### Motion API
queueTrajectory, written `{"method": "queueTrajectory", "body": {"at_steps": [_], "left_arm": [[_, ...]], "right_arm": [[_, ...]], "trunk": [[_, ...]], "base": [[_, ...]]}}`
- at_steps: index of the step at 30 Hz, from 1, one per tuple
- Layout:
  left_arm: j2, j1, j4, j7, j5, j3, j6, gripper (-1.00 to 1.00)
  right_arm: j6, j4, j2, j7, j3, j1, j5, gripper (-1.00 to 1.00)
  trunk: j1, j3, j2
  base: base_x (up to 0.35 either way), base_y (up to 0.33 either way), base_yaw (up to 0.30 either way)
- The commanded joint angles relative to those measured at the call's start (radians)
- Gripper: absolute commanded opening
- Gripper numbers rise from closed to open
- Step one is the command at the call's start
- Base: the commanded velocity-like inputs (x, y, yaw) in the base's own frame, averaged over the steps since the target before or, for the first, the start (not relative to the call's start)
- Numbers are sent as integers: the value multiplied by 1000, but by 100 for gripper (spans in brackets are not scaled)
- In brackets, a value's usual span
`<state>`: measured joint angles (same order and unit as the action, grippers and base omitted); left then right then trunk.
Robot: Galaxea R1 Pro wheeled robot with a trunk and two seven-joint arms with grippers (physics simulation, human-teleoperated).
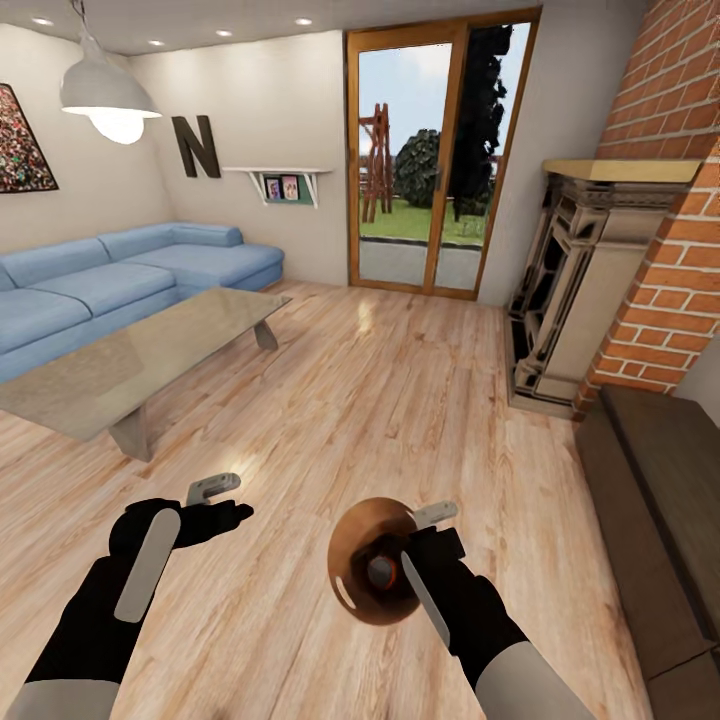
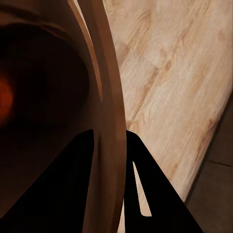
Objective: Put the three can of soda from the living room inside the tash can in the kitchen.
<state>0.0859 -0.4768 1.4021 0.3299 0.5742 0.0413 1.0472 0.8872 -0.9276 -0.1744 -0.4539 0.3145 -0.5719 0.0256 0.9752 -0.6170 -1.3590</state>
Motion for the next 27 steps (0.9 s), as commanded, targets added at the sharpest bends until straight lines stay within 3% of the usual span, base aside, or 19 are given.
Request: {"method": "queueTrajectory", "body": {"at_steps": [1,27], "left_arm": [[0,0,0,0,0,0,0,100],[0,0,0,0,0,0,0,100]], "right_arm": [[-1,-1,0,4,0,0,-4,-100],[1,0,0,4,1,0,-4,-100]], "trunk": [[0,2,0],[0,19,0]], "base": [[0,0,0],[-26,0,13]]}}
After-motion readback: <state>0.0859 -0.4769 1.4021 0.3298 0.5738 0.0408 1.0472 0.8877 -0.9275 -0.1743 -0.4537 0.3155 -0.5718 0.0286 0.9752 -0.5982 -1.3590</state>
